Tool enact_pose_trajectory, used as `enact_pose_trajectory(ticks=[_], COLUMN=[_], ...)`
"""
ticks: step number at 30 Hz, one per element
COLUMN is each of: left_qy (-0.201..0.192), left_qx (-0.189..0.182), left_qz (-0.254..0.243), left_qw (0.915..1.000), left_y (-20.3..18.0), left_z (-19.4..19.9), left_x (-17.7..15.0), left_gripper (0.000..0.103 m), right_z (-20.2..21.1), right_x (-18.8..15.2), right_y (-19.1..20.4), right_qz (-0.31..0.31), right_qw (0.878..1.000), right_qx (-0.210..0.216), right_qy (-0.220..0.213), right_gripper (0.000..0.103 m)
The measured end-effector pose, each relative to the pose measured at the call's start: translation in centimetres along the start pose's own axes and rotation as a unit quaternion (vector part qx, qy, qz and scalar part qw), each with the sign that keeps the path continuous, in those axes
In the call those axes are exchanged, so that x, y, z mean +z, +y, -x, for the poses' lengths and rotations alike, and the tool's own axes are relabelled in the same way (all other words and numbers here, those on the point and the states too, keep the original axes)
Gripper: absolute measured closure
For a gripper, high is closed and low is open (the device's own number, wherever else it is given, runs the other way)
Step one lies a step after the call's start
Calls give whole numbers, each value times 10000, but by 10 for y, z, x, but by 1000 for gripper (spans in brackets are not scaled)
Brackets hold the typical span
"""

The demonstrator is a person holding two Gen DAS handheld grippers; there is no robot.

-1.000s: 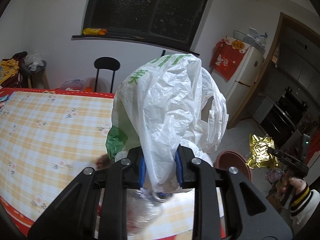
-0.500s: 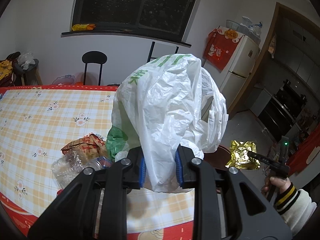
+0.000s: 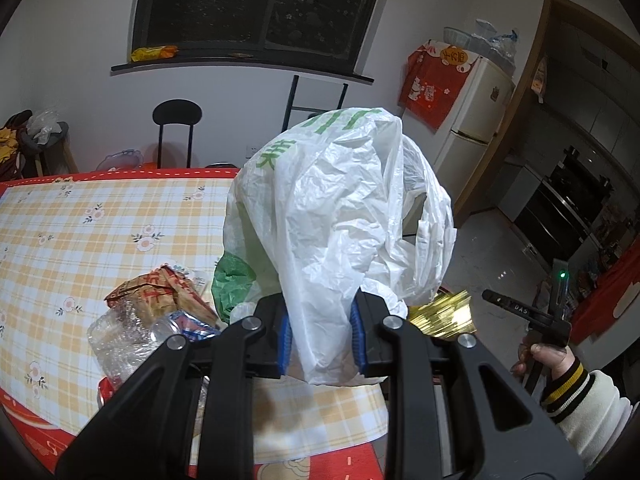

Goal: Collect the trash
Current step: 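Drop the gold foil bag into the bucket with the right tool while the left holds the white bag, then carry the white plastic bag over the brown bucket and open the left tool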

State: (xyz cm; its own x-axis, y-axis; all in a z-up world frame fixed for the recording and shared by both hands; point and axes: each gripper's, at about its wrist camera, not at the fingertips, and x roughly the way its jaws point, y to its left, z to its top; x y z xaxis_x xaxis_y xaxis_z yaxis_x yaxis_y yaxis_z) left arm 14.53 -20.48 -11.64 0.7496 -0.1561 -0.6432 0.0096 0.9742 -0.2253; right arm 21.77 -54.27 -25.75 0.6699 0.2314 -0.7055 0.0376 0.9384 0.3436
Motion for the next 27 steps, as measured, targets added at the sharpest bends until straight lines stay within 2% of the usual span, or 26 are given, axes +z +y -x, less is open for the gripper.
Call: enact_pose_trajectory(ticks=[2, 6, 9, 16, 27], left_qy=[11, 29, 73, 360, 1174], left_qx=[-76, -263, -459, -968, -1521], left_qz=[-54, -211, -306, -537, -901], left_qw=[10000, 9994, 9985, 9932, 9772], left_y=[-5, -20, -34, -74, -142], left_z=[-4, -13, -24, -61, -149], left_x=[1, 4, 5, 3, -21], left_gripper=[77, 77, 77, 76, 76], right_z=[11, 38, 65, 118, 170], right_x=[3, 10, 16, 16, -7], right_y=[-2, -9, -12, -28, -79], right_qz=[-26, -72, -44, -26, -382], right_qw=[9999, 9991, 9975, 9932, 9868], right_qx=[-12, -119, -222, -476, -992], right_qy=[-103, -407, -668, -1062, -1223], right_gripper=[35, 15, 6, 5, 5])
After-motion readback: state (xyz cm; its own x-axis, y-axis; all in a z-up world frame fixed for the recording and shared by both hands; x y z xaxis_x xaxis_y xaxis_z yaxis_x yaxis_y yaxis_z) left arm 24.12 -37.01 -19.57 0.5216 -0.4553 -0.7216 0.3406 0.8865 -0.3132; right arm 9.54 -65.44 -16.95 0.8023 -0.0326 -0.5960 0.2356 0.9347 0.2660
